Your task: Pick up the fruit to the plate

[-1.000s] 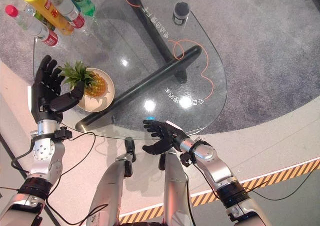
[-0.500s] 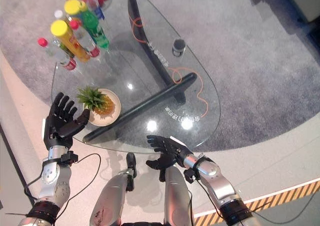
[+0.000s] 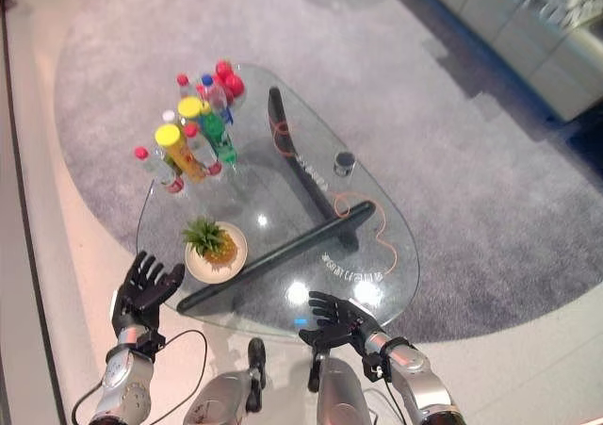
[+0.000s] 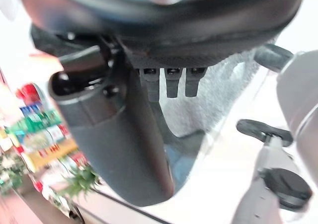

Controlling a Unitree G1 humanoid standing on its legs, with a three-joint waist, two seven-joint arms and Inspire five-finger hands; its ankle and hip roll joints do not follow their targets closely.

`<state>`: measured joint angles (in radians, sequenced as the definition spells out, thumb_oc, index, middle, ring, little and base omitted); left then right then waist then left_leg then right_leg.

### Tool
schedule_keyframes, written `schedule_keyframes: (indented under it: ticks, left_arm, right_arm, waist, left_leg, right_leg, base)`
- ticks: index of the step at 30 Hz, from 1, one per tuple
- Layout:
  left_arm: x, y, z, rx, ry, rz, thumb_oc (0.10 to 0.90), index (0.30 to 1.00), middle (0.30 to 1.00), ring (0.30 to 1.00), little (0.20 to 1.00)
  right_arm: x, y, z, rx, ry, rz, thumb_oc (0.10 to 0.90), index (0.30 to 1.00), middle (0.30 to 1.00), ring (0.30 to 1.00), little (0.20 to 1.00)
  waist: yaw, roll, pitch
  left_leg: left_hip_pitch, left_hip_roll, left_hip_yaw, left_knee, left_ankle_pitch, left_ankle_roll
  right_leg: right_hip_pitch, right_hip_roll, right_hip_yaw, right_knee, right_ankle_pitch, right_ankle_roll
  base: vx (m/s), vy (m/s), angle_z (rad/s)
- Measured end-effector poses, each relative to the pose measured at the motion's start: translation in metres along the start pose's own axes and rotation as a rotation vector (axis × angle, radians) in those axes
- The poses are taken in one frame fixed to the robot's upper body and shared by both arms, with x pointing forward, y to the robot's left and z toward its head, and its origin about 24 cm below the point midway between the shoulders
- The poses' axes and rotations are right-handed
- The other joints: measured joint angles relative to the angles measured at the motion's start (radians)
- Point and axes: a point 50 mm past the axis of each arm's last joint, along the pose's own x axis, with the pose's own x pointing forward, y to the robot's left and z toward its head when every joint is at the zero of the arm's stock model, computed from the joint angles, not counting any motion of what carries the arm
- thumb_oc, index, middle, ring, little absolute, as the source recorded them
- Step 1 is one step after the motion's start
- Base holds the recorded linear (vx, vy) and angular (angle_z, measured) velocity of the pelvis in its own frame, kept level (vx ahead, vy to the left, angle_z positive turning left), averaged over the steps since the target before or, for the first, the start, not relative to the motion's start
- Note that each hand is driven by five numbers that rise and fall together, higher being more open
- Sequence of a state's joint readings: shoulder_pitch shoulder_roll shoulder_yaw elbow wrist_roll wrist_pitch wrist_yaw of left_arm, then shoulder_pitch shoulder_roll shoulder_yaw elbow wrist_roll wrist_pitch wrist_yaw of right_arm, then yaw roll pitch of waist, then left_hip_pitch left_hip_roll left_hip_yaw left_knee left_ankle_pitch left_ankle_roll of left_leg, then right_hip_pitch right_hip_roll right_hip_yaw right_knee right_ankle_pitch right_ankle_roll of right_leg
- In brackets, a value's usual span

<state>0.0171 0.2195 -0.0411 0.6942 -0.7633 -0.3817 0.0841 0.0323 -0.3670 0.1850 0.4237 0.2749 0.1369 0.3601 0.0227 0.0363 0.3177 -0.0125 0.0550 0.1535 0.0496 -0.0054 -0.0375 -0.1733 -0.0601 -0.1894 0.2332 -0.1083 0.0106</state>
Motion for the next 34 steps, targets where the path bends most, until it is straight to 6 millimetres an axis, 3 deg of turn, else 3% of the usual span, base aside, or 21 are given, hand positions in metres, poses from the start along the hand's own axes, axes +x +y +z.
schedule_keyframes:
  ticks: [3,8,12,16,25,34]
  left_arm:
    - [-0.008,0.013,-0.021,0.017,0.111,0.076,0.8,0.9,0.9,0.9,0.9]
    - [-0.03,0.043,-0.061,0.028,0.342,0.243,0.8,0.9,0.9,0.9,0.9]
    - [-0.054,0.061,-0.089,0.028,0.509,0.34,0.8,0.9,0.9,0.9,0.9]
    - [-0.08,0.075,-0.112,0.021,0.645,0.402,0.8,0.9,0.9,0.9,0.9]
    - [-0.095,0.081,-0.124,0.123,0.775,0.368,0.8,0.9,0.9,0.9,0.9]
    - [-0.097,0.082,-0.125,0.108,0.805,0.367,0.8,0.9,0.9,0.9,0.9]
  right_arm:
    - [0.002,0.002,-0.013,0.043,0.043,-0.035,0.8,0.9,0.9,0.9,0.9]
    - [0.003,0.008,-0.056,0.209,0.178,-0.125,0.8,0.9,0.9,0.9,0.9]
    - [-0.006,0.012,-0.093,0.395,0.286,-0.238,0.8,0.9,0.9,0.9,0.9]
    - [-0.021,0.013,-0.129,0.616,0.369,-0.428,0.8,0.9,0.9,0.9,0.9]
    - [-0.047,0.011,-0.163,0.632,0.497,-0.579,0.8,0.9,0.9,0.9,0.9]
    - [-0.058,0.013,-0.175,0.631,0.583,-0.631,0.8,0.9,0.9,0.9,0.9]
  waist:
    - [0.001,-0.014,-0.034]
    - [0.001,-0.037,-0.117]
    - [0.002,-0.036,-0.166]
    - [0.0,-0.018,-0.205]
    - [-0.001,-0.001,-0.241]
    - [0.0,-0.003,-0.252]
  left_leg:
    - [0.031,0.001,0.0,-0.02,-0.001,0.001]
    - [0.066,0.004,0.001,-0.042,-0.005,0.004]
    - [0.08,0.005,0.001,-0.056,-0.004,0.005]
    - [0.106,0.006,0.002,-0.077,-0.006,0.008]
    - [0.148,0.006,0.004,-0.104,-0.008,0.013]
    - [0.159,0.003,0.004,-0.104,-0.012,0.014]
  right_leg:
    - [0.03,0.002,-0.003,-0.014,0.0,0.0]
    - [0.065,0.004,-0.013,-0.038,-0.005,-0.005]
    - [0.088,0.007,-0.021,-0.067,0.002,-0.001]
    - [0.122,0.012,-0.021,-0.106,0.01,0.003]
    - [0.198,0.025,-0.019,-0.206,0.052,0.017]
    - [0.229,0.027,-0.018,-0.254,0.076,0.02]
  base:
    - [0.06,-0.018,0.02]
    - [0.04,-0.006,0.04]
    - [0.04,0.019,0.06]
    - [0.05,0.033,0.0]
    - [0.06,0.034,0.0]
    - [0.02,0.011,0.0]
